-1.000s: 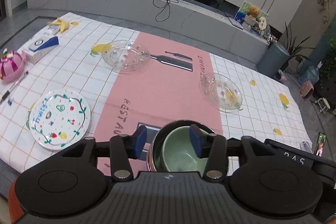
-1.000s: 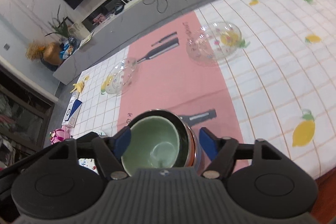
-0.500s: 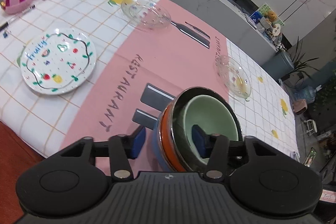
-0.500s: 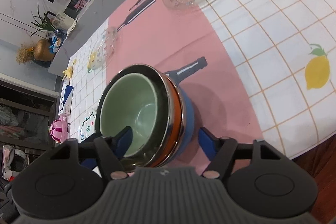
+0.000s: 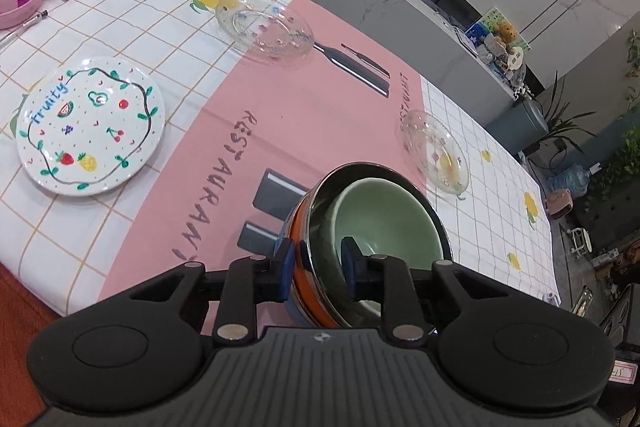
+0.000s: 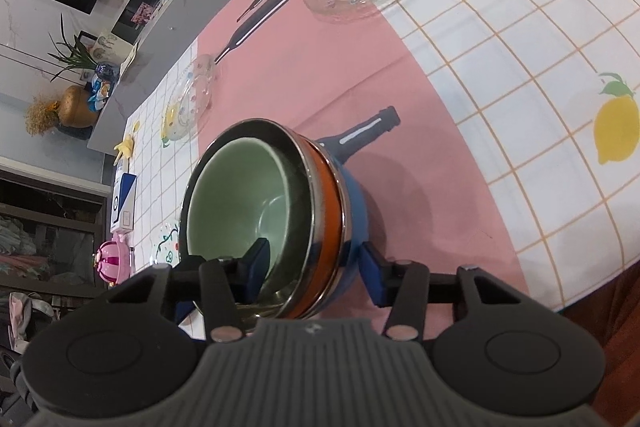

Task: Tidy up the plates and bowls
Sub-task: 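Close both grippers on the rim of the stacked bowls, then lift the bowl stack with both grippers and set it beside the white plate, then open both grippers and withdraw from the bowl stack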

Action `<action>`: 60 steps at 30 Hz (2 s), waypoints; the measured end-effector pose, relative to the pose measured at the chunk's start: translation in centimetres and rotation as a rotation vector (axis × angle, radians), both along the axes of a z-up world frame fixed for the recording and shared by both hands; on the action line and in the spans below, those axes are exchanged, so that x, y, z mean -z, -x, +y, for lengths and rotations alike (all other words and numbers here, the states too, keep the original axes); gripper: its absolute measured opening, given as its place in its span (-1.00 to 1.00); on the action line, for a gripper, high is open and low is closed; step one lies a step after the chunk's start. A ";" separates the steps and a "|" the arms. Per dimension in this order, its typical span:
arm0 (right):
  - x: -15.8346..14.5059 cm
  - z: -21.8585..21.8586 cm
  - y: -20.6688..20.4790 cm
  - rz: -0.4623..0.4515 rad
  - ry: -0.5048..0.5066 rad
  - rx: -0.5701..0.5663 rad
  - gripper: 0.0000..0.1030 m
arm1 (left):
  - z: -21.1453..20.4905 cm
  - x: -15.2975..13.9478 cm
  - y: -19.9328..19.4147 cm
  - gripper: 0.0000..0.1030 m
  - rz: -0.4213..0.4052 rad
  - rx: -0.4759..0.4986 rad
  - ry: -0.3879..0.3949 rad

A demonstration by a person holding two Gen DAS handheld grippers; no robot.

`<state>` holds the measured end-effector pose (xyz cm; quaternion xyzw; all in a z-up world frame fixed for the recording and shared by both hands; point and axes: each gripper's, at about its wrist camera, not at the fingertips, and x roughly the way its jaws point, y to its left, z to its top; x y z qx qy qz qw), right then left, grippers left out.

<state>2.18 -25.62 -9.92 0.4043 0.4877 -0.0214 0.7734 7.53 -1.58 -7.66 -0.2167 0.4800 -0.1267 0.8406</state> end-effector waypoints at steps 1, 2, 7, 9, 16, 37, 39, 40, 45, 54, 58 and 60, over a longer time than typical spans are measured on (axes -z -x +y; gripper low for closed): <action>0.0 0.1 -0.3 -0.001 0.002 -0.002 -0.05 | 0.1 0.0 -0.3 -0.47 -0.002 -0.003 0.001; -0.1 0.3 -0.6 -0.002 0.006 -0.006 -0.05 | 0.2 0.0 -0.6 -0.47 -0.003 -0.005 0.003; -0.1 0.8 -2.1 -0.006 0.016 -0.006 -0.05 | 0.8 0.2 -2.2 -0.48 0.005 -0.020 0.026; -0.1 0.9 -2.7 -0.007 0.020 -0.008 -0.05 | 0.9 0.3 -2.7 -0.48 0.010 -0.023 0.029; -0.5 1.4 -3.7 -0.012 0.058 -0.034 -0.01 | 1.4 0.5 -3.1 -0.49 0.017 -0.015 0.051; -8.6 10.7 -3.3 -0.528 0.287 -0.262 0.30 | 12.0 -4.7 -2.3 0.01 -0.230 -0.118 -0.077; -8.2 13.1 -3.7 -0.544 0.284 -0.319 0.28 | 13.3 -4.4 -2.0 0.01 -0.241 -0.138 -0.086; -7.8 14.3 -3.9 -0.544 0.283 -0.347 0.24 | 13.9 -4.2 -1.9 0.01 -0.245 -0.147 -0.088; -5.1 19.3 -4.8 -0.513 0.269 -0.455 0.05 | 16.6 -2.4 -1.7 0.01 -0.247 -0.166 -0.089; 1.3 22.8 -6.9 -0.361 0.329 -0.465 -0.24 | 19.5 2.8 -2.3 -0.02 -0.184 -0.210 -0.133; 3.2 22.7 -7.8 -0.301 0.338 -0.446 -0.24 | 19.9 4.2 -2.4 -0.02 -0.159 -0.231 -0.115; 3.6 22.6 -8.0 -0.287 0.352 -0.438 -0.24 | 19.9 4.7 -2.5 -0.02 -0.149 -0.246 -0.117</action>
